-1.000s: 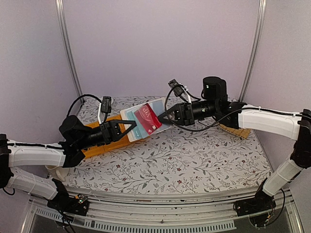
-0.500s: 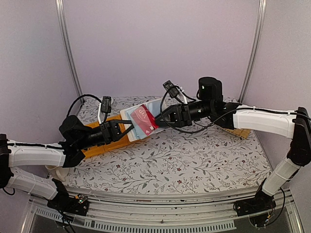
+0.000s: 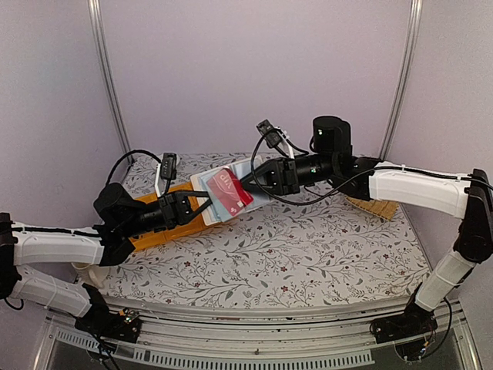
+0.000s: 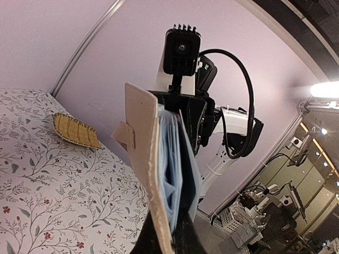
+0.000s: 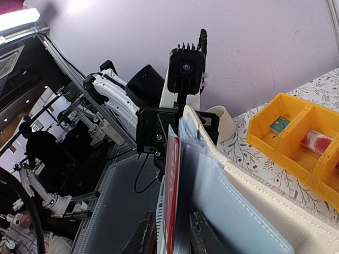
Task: Take the credit cards out of the card holder
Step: Remove the credit card from the card slot.
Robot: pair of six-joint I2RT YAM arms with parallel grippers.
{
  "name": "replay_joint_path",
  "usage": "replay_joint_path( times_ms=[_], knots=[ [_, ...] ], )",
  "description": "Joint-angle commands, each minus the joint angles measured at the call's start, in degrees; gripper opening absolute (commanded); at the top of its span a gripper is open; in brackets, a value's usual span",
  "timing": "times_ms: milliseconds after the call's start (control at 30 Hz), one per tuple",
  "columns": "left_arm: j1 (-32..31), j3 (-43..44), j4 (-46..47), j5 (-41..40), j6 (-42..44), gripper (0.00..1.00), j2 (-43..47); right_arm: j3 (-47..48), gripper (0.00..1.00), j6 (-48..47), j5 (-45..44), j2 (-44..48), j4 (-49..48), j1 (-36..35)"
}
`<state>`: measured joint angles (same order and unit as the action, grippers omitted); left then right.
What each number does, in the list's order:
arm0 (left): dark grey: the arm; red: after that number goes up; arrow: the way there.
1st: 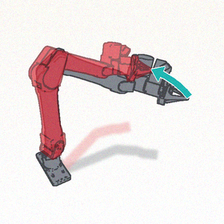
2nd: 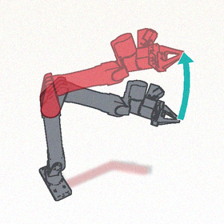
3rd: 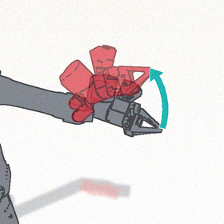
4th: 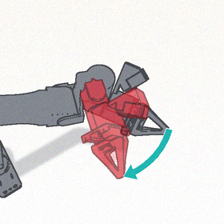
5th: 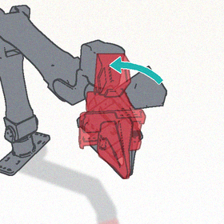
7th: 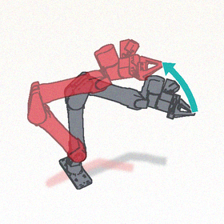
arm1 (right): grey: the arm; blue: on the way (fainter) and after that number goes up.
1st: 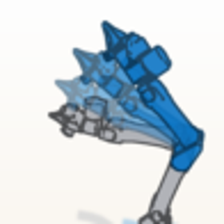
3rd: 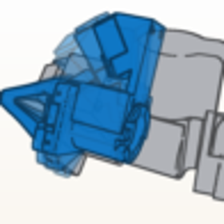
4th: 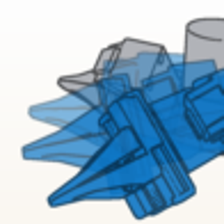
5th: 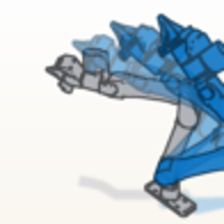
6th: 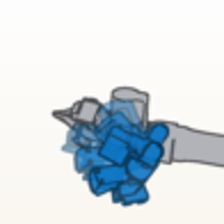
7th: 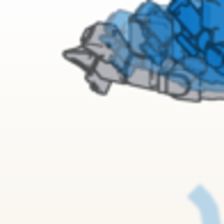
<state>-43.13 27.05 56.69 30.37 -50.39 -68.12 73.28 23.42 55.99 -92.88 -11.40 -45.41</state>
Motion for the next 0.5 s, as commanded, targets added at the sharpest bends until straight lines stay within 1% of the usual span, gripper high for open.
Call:
replay_joint_path(
  times_ms=[0, 100, 200, 233, 367, 467],
  knots=[
    [-0.35, 0.55, 2.06, 0.46, 0.46, 0.0, 0.44, 2.77, 0.23, -2.01, -1.79, -2.07, 3.76, -0.9],
    [-0.33, 0.55, 2.07, 0.52, 0.53, 0.0, 0.53, 3.1, 0.23, -2.58, -1.67, -2.47, 4.68, -1.02],
    [-0.35, 0.4, 2.08, 0.48, 0.51, 0.0, 0.69, 3.1, 0.2, -2.72, -1.35, -2.16, 4.65, -1.0],
    [-0.37, 0.38, 2.08, 0.48, 0.56, 0.0, 0.75, 3.04, 0.15, -2.83, -1.18, -2.01, 4.7, -1.03],
    [-0.35, 0.29, 2.04, 0.37, 0.71, 0.0, 0.88, 2.9, 0.05, -3.12, -1.07, -1.69, 5.02, -1.0],
    [-0.37, 0.29, 2.05, 0.38, 0.71, 0.0, 0.89, 2.78, 0.03, -3.1, -0.78, -1.7, 5.09, -1.07]
  ],
)
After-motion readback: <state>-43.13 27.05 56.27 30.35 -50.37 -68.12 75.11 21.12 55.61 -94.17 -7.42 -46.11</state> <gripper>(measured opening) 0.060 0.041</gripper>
